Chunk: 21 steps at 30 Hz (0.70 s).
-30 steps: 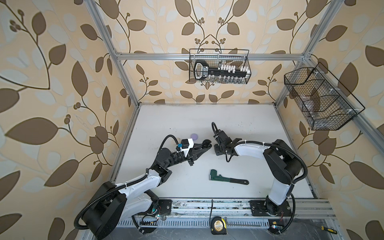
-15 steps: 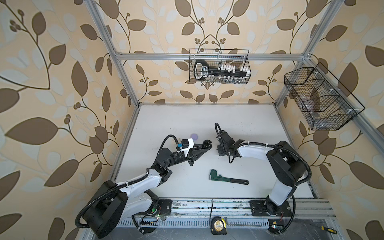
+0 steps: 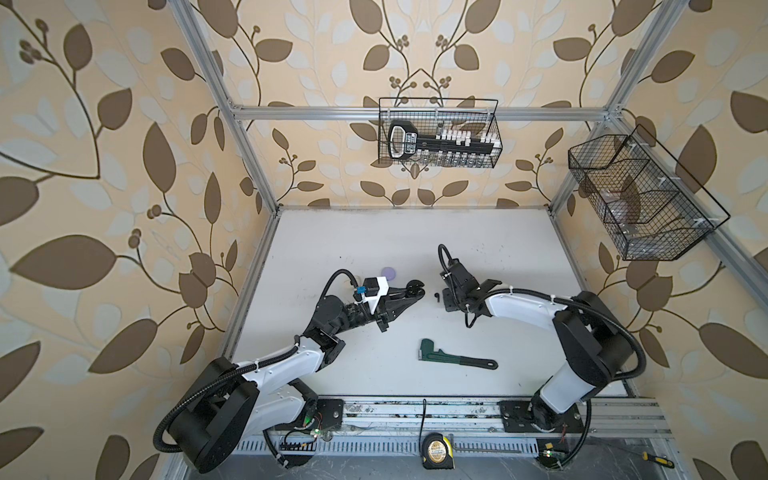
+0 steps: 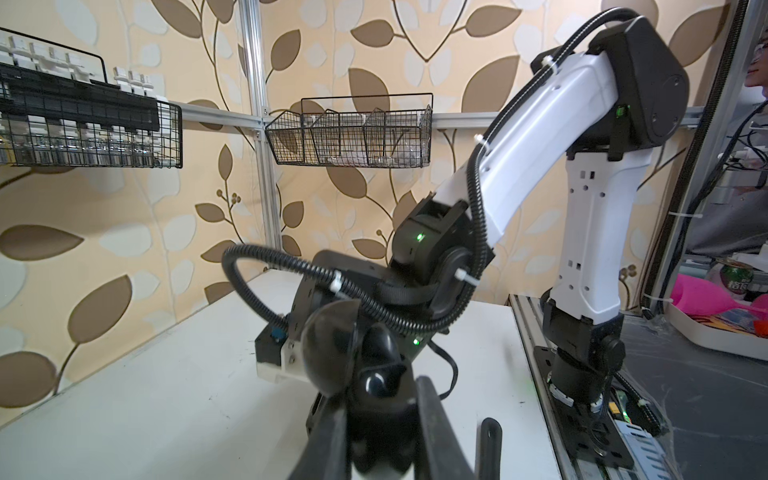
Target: Insert the wireless bluetooth earbuds into the charging case
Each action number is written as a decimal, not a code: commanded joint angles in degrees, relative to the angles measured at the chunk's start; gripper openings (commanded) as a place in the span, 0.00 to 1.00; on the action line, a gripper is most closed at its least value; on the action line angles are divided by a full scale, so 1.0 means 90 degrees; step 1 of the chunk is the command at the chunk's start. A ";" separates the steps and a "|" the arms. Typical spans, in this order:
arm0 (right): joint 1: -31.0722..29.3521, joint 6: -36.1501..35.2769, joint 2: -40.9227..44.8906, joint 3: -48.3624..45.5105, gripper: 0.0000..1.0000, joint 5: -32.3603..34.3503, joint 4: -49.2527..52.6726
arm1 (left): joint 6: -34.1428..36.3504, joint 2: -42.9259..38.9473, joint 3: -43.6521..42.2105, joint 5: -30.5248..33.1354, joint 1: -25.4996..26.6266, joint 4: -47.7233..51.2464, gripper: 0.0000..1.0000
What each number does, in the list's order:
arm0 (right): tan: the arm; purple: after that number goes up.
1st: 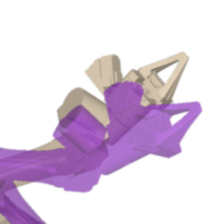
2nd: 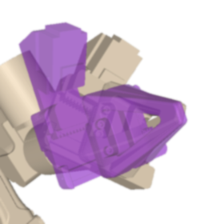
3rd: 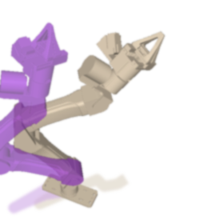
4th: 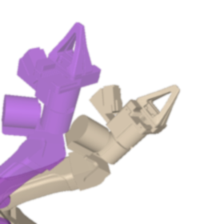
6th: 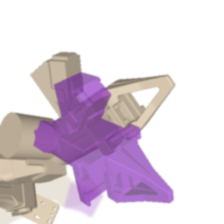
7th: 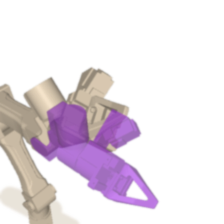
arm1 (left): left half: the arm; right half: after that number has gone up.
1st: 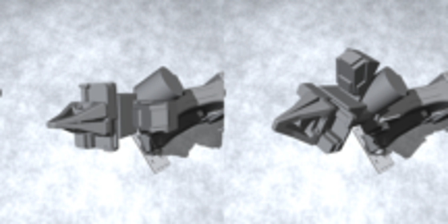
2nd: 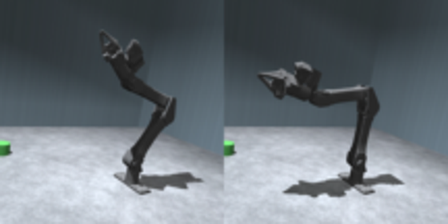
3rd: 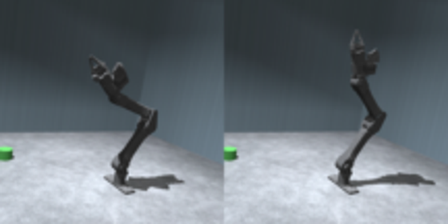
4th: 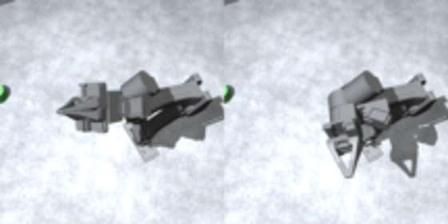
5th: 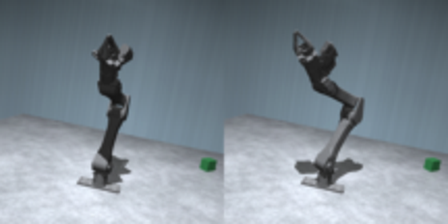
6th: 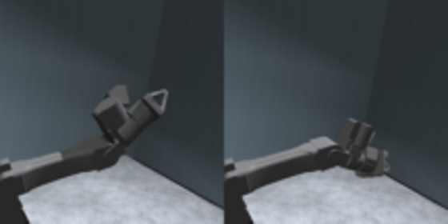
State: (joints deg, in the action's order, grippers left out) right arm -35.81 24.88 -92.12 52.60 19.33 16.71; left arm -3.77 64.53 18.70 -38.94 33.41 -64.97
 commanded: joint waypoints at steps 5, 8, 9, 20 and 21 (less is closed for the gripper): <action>-0.0287 0.0269 0.0510 0.0229 0.48 -0.0151 0.0138 | -0.0011 -0.0235 0.0052 -0.0113 -0.0028 -0.0322 0.00; -0.0355 0.0207 0.0004 0.0518 0.51 -0.0383 0.0224 | 0.0023 -0.0252 0.0012 -0.0062 -0.0028 -0.0303 0.00; -0.0362 0.0174 -0.0206 0.0668 0.51 -0.0449 0.0290 | 0.0037 -0.0270 0.0002 -0.0040 -0.0030 -0.0284 0.00; -0.0367 0.0038 -0.1596 0.1532 0.50 -0.0448 0.0703 | 0.0134 -0.0408 -0.0056 0.0030 -0.0031 -0.0144 0.00; -0.0358 0.0038 -0.1659 0.1559 0.49 -0.0458 0.0712 | 0.0126 -0.0398 -0.0061 0.0030 -0.0030 -0.0153 0.00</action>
State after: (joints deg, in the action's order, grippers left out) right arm -38.89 25.67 -105.49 64.49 15.40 21.32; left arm -3.36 62.08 18.39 -38.76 33.34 -64.03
